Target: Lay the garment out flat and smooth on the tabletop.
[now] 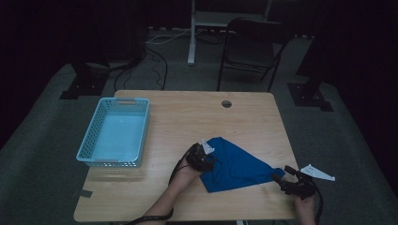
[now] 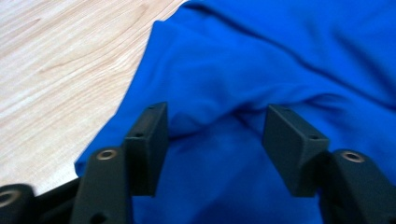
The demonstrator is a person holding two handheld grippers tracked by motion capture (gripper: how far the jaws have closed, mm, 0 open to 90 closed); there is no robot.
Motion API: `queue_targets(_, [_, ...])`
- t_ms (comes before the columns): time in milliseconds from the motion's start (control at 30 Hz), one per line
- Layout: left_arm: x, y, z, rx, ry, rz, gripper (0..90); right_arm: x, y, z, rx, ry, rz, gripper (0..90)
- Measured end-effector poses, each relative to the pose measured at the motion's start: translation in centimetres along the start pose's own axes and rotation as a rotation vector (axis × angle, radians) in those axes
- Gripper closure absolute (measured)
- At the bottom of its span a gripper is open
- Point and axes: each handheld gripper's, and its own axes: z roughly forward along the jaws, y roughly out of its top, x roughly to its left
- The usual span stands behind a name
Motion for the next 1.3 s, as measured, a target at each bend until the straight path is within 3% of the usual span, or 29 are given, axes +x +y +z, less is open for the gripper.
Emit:
queue_targets(67, [0.1, 0.2, 0.5, -0.002, 0.015, 0.010, 45.5, 0.0, 0.0, 0.0, 0.000, 0.004, 0.002, 14.3])
queue_targets(167, [0.4, 0.6, 0.7, -0.016, 0.043, 0.015, 59.0, 0.0, 0.0, 0.0, 0.001, 0.006, 0.002, 14.3])
queue_targets(267, [0.6, 0.9, 0.7, -0.033, 0.053, 0.016, 79.9, 0.0, 0.0, 0.0, 0.002, 0.005, 0.002, 14.3])
queue_targets(367, [1.0, 1.1, 0.1, -0.064, 0.071, -0.005, 87.2, -0.1, 0.0, 0.0, -0.001, 0.006, 0.003, 14.3])
queue_targets(467, [1.7, 1.0, -1.1, -0.107, 0.093, -0.032, 87.2, -0.1, 0.0, 0.0, -0.002, 0.006, 0.006, 14.3])
queue_targets(567, [3.3, 0.2, -2.4, -0.135, 0.113, -0.087, 85.5, -0.1, 0.0, 0.0, 0.001, 0.004, 0.003, 14.3])
queue_targets(700, [5.7, -1.9, -3.3, -0.054, 0.183, -0.171, 68.4, -0.1, 0.0, 0.0, -0.001, 0.005, 0.009, 14.3])
queue_targets(767, [6.6, -3.2, -3.7, -0.022, 0.194, -0.201, 67.4, -0.1, 0.0, 0.0, 0.004, 0.003, 0.011, 14.3])
queue_targets(900, [6.7, -4.7, -4.5, -0.028, 0.148, -0.214, 56.3, -0.1, 0.0, 0.0, 0.005, -0.004, 0.016, 14.3])
queue_targets(967, [6.3, -5.0, -4.9, -0.039, 0.098, -0.218, 50.8, -0.2, 0.0, 0.0, 0.003, -0.005, 0.024, 14.3])
queue_targets(1033, [5.4, -5.2, -5.4, -0.066, 0.011, -0.233, 46.2, -0.2, 0.0, 0.0, 0.012, -0.011, 0.026, 14.3])
queue_targets(1133, [3.8, -4.9, -5.8, -0.074, -0.065, -0.206, 44.1, -0.2, 0.3, 0.1, 0.041, -0.027, 0.013, 14.2])
queue_targets(1300, [2.1, -3.6, -5.6, -0.077, -0.145, -0.211, 40.9, 0.8, 1.3, 0.2, 0.039, 0.049, 0.052, 12.6])
